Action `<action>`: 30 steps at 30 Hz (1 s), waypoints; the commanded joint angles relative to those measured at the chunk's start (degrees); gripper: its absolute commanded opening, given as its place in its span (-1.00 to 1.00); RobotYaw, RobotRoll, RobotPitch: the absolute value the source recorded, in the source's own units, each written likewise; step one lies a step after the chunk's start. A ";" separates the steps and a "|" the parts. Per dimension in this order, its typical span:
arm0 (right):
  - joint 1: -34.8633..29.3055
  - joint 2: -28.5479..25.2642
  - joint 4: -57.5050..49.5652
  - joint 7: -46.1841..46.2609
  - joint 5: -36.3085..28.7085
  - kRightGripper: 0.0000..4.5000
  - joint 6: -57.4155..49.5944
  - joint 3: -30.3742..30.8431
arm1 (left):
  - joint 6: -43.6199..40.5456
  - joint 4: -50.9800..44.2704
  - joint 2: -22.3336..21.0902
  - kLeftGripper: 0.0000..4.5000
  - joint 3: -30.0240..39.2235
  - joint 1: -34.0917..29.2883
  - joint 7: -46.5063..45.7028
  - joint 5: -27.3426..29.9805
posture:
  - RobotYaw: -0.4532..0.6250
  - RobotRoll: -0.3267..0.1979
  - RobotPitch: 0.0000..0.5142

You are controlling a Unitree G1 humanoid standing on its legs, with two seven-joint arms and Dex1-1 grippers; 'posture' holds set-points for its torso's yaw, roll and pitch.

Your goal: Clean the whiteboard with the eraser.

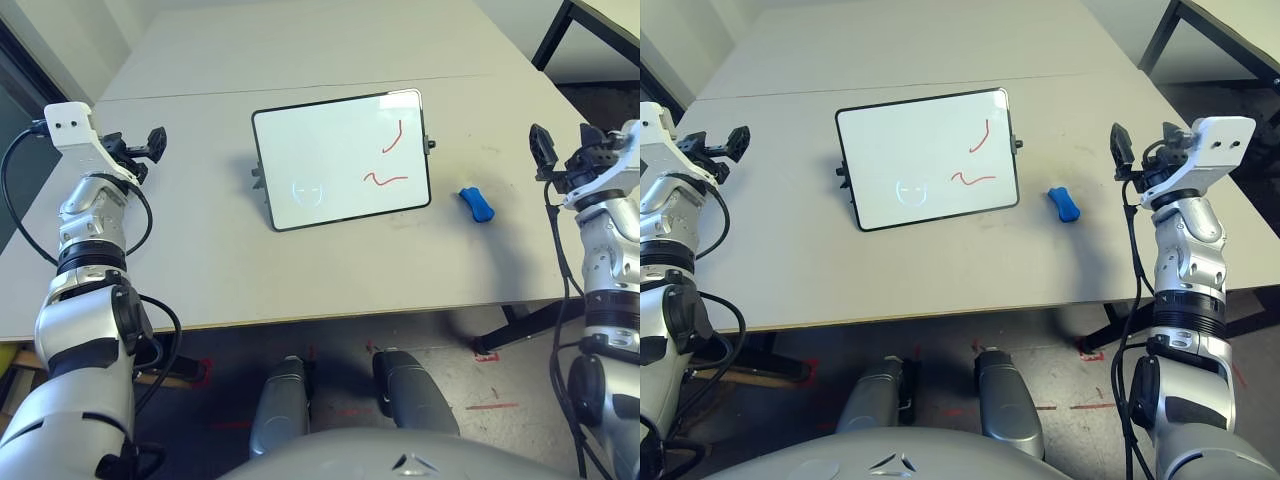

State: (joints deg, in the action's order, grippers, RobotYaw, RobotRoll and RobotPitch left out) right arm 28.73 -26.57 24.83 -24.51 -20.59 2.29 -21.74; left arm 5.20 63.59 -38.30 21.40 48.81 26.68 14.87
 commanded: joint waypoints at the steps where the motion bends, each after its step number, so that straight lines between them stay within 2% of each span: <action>1: 1.00 0.44 1.42 -0.12 0.41 1.00 0.93 0.58 | 0.59 -0.09 -0.68 1.00 0.24 0.18 -0.36 -0.20 | -0.53 0.25 -0.70; 9: 2.94 0.71 4.60 0.04 0.85 1.00 1.71 1.11 | 0.21 -3.78 -0.56 1.00 0.15 -0.86 1.91 0.69 | -0.48 0.25 -0.70; 14: 4.02 0.80 5.89 0.31 1.31 1.00 1.60 1.49 | -2.17 -12.11 0.30 1.00 -0.90 -1.11 6.70 2.09 | -0.44 0.25 -0.66; 17: 4.09 0.88 6.25 0.23 1.59 1.00 1.43 1.89 | -4.81 -18.93 1.18 1.00 -1.60 -2.07 8.69 2.95 | -0.42 0.25 -0.65; 22: 5.54 1.24 8.53 0.36 2.32 1.00 1.45 2.55 | -12.54 -36.66 3.85 1.00 -3.66 -6.54 11.84 6.67 | -0.36 0.25 -0.63; 26: 7.82 1.58 11.46 0.71 3.12 1.00 1.88 3.53 | -17.08 -49.59 6.27 1.00 -5.92 -13.37 13.49 9.40 | -0.33 0.25 -0.58; 30: 9.00 1.83 12.19 0.78 3.41 1.00 1.08 3.76 | -22.13 -62.05 6.61 1.00 -7.88 -21.42 16.18 13.20 | -0.28 0.25 -0.54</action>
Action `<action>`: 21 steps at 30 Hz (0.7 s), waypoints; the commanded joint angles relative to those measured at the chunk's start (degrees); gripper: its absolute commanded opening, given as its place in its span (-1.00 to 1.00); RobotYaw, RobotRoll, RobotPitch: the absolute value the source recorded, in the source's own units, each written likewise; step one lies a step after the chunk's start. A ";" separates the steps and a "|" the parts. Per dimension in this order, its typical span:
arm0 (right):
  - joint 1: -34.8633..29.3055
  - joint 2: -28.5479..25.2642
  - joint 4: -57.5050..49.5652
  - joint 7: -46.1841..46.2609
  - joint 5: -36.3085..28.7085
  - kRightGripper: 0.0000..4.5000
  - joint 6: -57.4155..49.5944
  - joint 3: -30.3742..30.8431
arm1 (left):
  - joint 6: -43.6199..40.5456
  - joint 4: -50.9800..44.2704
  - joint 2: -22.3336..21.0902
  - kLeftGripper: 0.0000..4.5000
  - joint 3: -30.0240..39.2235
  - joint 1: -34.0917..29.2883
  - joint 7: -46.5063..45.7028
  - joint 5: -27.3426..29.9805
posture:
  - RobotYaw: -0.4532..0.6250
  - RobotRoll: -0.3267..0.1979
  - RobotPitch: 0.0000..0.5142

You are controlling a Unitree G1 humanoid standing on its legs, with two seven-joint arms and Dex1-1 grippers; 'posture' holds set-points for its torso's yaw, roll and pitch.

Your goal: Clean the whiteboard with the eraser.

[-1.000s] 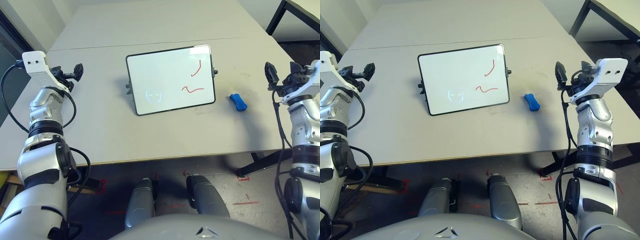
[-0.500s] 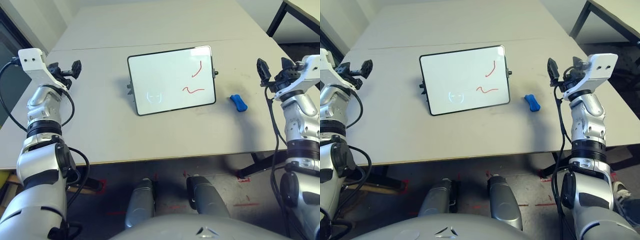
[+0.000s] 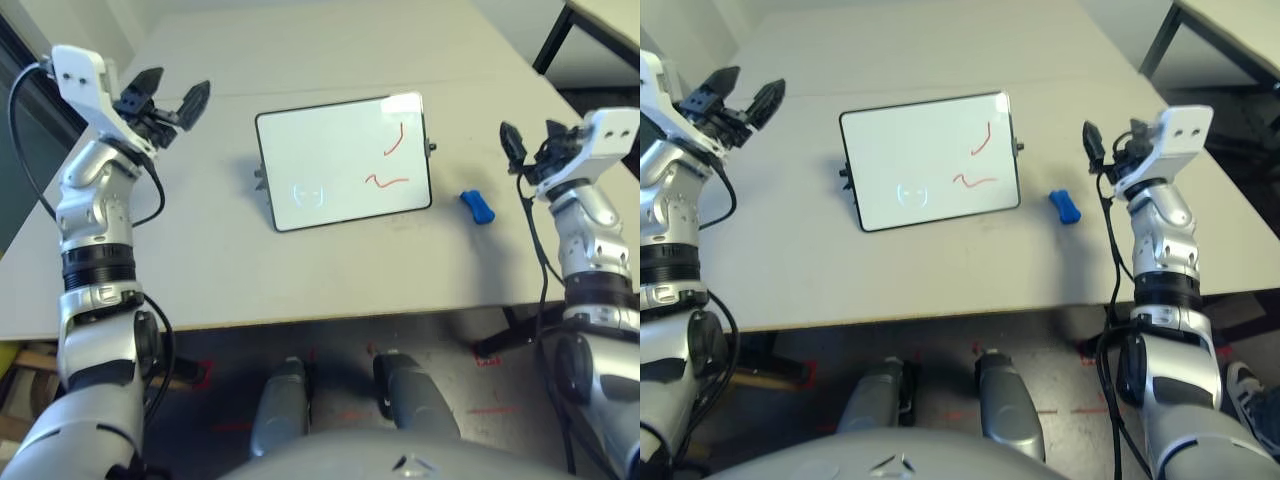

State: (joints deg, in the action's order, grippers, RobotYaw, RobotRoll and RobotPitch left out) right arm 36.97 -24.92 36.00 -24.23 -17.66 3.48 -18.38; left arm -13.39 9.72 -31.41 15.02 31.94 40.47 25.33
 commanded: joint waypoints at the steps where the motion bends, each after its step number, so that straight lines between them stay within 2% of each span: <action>1: 1.09 0.25 1.07 0.55 0.48 1.00 -0.52 0.44 | -4.55 -10.93 -0.61 1.00 -2.22 -6.79 3.17 3.25 | -0.28 0.25 -0.53; 6: 2.77 -0.02 0.74 1.52 1.41 1.00 -3.64 1.50 | -7.55 -20.71 -2.62 1.00 -4.95 -16.22 6.36 3.94 | -0.24 0.25 -0.45; 12: 3.56 -1.20 -2.15 3.67 2.68 1.00 -10.73 2.70 | -10.01 -28.10 -2.93 1.00 -7.38 -22.30 7.23 4.73 | -0.23 0.25 -0.38; 18: 3.50 -4.61 -10.26 5.61 4.32 1.00 -28.54 5.25 | -9.18 -28.61 -2.50 1.00 -9.78 -23.14 6.85 3.03 | -0.29 0.25 -0.35; 21: 5.10 -7.23 -16.08 4.59 1.91 1.00 -41.36 5.35 | -8.36 -27.46 -2.17 1.00 -11.25 -22.50 7.20 2.26 | -0.32 0.25 -0.35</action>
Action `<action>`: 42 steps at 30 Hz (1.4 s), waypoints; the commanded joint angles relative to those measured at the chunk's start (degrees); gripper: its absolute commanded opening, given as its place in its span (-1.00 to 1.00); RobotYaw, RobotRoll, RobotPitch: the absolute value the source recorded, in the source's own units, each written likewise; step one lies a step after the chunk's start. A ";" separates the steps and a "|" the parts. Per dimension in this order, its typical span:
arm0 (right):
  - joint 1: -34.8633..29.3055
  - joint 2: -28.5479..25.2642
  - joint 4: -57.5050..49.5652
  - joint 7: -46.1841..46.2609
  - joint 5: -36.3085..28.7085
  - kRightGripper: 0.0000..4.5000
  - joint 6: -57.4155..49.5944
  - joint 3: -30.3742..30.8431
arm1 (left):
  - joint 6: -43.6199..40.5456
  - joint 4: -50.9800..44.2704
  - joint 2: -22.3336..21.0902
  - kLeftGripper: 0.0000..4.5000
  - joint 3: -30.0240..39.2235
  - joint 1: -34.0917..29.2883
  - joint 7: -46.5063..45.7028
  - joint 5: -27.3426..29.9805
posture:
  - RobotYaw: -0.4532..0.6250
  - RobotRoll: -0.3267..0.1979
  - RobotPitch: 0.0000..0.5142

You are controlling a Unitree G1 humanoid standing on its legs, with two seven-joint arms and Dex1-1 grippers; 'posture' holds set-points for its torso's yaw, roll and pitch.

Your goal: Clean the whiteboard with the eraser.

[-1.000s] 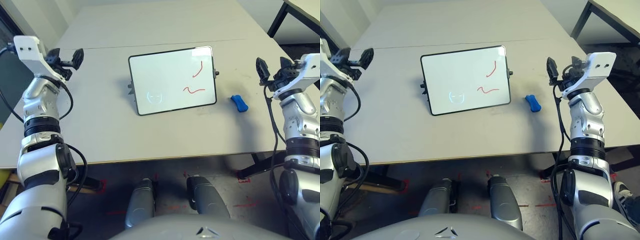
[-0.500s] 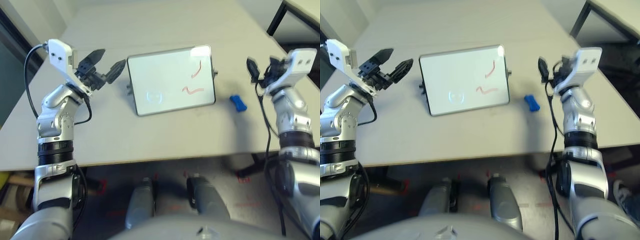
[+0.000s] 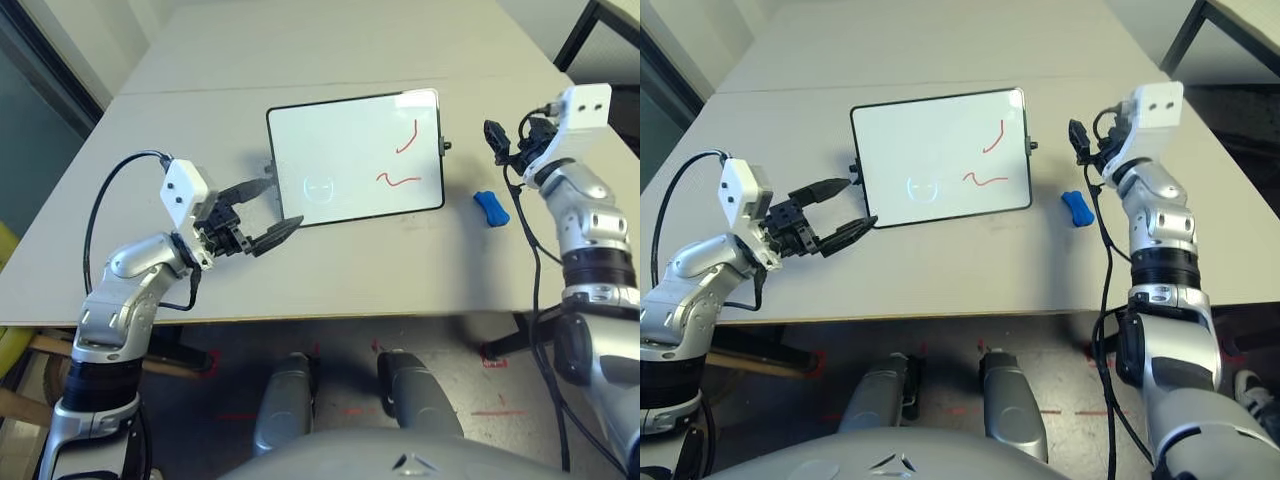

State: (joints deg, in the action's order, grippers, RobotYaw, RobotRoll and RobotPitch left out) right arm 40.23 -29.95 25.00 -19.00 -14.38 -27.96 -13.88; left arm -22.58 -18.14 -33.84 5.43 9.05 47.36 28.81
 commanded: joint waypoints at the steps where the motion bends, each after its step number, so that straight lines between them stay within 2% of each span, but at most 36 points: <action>1: 2.30 -3.58 -6.82 -1.12 -1.41 1.00 -14.51 1.54 | 1.03 0.49 0.42 1.00 -2.12 0.46 0.42 -1.36 | -0.33 0.25 -0.35; 5: 5.67 -9.42 -10.77 -2.09 -0.51 1.00 -32.50 5.42 | 1.71 1.47 1.20 1.00 -3.48 1.27 0.48 -1.87 | -0.38 0.25 -0.35; 8: 7.41 -12.32 -13.98 -3.72 -1.69 1.00 -42.01 7.58 | 2.38 2.60 1.59 1.00 -4.23 1.80 0.86 -2.39 | -0.41 0.25 -0.34; 12: 7.44 -14.06 -19.86 -6.34 -4.63 1.00 -53.17 9.33 | 3.24 3.63 1.89 1.00 -4.89 2.29 1.27 -2.81 | -0.43 0.25 -0.34; 16: 6.63 -14.77 -23.88 -7.36 -6.52 1.00 -59.85 10.36 | 4.03 4.98 2.50 1.00 -5.64 3.19 1.56 -3.24 | -0.45 0.25 -0.35; 24: 2.53 -13.01 -27.82 -5.49 -6.43 1.00 -64.10 9.67 | 5.21 6.62 3.55 1.00 -7.00 4.31 1.93 -4.09 | -0.47 0.25 -0.37; 34: 0.77 -8.47 -27.21 -2.40 -5.30 1.00 -61.56 10.32 | 5.51 6.99 3.47 1.00 -6.85 5.04 2.14 -4.21 | -0.45 0.25 -0.39; 42: -0.01 -6.90 -24.24 -1.48 -4.30 1.00 -58.01 11.78 | 5.12 6.33 3.27 1.00 -6.59 4.90 1.90 -4.06 | -0.42 0.25 -0.39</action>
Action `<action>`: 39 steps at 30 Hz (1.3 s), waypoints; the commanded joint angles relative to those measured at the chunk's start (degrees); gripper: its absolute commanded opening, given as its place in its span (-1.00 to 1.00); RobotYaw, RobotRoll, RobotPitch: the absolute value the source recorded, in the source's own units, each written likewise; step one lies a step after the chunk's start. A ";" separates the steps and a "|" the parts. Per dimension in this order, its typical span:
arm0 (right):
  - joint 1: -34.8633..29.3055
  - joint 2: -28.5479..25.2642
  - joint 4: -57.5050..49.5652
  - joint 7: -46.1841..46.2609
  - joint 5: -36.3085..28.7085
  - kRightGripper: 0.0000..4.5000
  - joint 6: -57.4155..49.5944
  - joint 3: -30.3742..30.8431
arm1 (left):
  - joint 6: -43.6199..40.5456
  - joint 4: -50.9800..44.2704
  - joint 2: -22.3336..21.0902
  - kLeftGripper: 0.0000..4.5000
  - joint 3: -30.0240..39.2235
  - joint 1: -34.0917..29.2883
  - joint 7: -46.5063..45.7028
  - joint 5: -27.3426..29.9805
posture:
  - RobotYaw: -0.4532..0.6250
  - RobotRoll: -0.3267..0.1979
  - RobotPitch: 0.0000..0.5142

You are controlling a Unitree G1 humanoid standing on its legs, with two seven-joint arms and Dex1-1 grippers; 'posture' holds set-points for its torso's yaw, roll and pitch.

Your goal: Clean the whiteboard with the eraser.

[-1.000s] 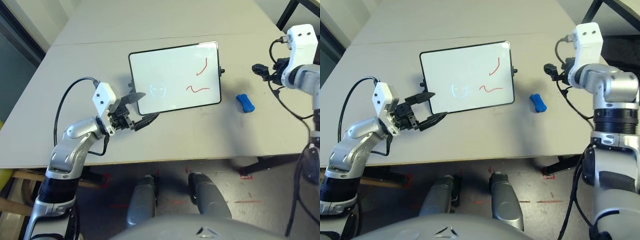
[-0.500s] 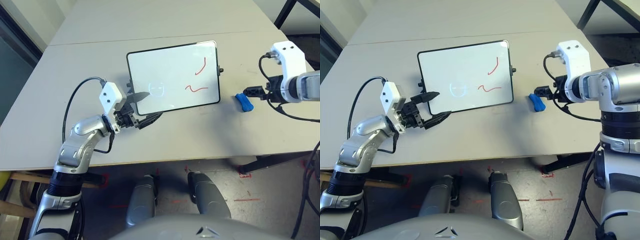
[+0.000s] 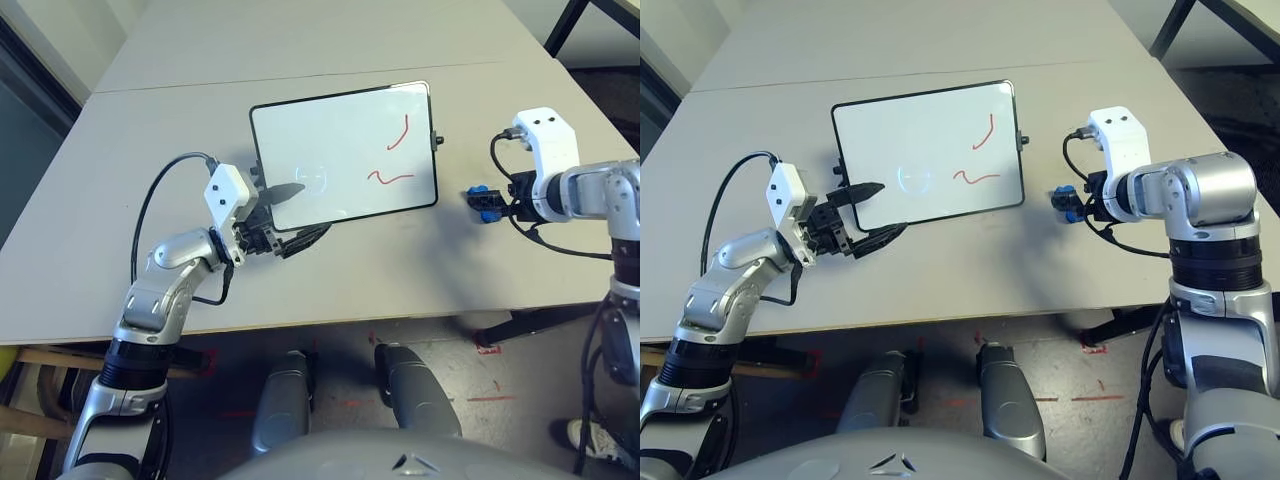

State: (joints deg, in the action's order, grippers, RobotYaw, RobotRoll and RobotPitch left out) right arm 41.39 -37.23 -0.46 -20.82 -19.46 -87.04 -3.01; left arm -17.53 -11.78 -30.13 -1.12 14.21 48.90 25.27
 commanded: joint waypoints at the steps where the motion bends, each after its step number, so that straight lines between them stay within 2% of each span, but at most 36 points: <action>1: -1.30 0.48 1.44 0.34 0.85 1.00 1.40 1.06 | 0.02 -0.13 -0.47 1.00 -0.01 -0.30 0.35 -0.49 | -0.42 0.25 -0.39; 15: -3.29 1.36 2.01 0.51 1.32 1.00 3.99 2.97 | -0.08 -0.23 -0.72 1.00 0.17 -0.19 0.31 -0.44 | -0.42 0.25 -0.38; 16: -3.35 1.35 1.98 0.50 1.29 0.81 3.92 2.97 | -0.07 -0.23 -0.73 1.00 0.16 -0.18 0.33 -0.45 | -0.42 0.25 -0.38; 18: -3.42 1.32 1.95 0.51 1.24 0.57 3.72 2.90 | -0.03 -0.17 -0.72 1.00 0.15 -0.10 0.36 -0.46 | -0.42 0.25 -0.38; 24: -3.42 1.28 2.10 0.54 1.31 -0.46 3.86 2.91 | 0.20 0.29 -0.60 1.00 0.00 0.24 0.42 -0.65 | -0.43 0.25 -0.38; 27: -3.57 0.87 1.85 0.10 1.42 -0.82 5.27 3.55 | 0.36 0.50 -0.50 1.00 -0.05 0.29 0.47 -0.68 | -0.43 0.25 -0.38; 29: -3.63 0.30 1.71 -0.51 1.65 -0.89 6.92 4.61 | 0.53 0.81 -0.46 1.00 -0.11 0.38 0.54 -0.79 | -0.43 0.25 -0.38; 34: -3.60 -0.95 1.53 -2.06 2.38 -0.90 10.51 6.87 | 0.99 1.39 -0.28 1.00 -0.19 0.39 0.59 -0.95 | -0.42 0.25 -0.39; 39: -1.38 -6.22 -1.32 -7.46 4.81 -0.90 17.66 13.62 | 1.57 1.94 -0.31 1.00 -0.14 0.29 0.73 -1.08 | -0.43 0.25 -0.40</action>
State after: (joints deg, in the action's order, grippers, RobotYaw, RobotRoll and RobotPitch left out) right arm 38.95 -42.21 -0.01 -26.48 -15.91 -71.75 8.67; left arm -16.60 -10.28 -30.24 -1.06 14.77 48.96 24.95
